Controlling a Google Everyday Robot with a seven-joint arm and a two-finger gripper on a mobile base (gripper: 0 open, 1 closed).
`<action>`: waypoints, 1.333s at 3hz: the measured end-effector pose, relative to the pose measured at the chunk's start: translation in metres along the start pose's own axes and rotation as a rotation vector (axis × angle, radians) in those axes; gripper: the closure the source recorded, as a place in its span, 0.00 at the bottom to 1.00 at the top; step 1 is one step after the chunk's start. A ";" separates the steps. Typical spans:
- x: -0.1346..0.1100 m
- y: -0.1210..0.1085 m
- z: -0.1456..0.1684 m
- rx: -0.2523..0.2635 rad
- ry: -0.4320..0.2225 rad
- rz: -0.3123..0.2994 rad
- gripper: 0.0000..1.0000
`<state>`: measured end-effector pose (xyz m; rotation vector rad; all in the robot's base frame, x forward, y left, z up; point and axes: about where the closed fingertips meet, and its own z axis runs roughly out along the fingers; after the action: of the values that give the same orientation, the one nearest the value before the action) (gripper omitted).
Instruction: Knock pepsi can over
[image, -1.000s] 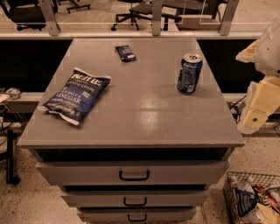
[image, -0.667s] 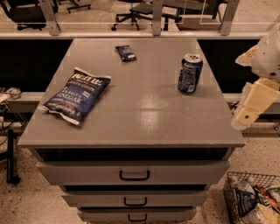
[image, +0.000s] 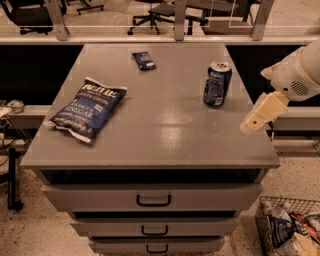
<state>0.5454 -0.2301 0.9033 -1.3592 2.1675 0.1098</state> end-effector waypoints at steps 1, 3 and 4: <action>-0.012 -0.018 0.029 0.012 -0.142 0.058 0.00; -0.061 -0.018 0.065 -0.039 -0.419 0.125 0.00; -0.106 -0.006 0.064 -0.084 -0.523 0.117 0.00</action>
Offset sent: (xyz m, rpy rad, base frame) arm 0.0730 0.0520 -0.0262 0.4945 -0.1535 -0.0194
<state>0.6116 -0.1248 0.9050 -1.0930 1.8076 0.5435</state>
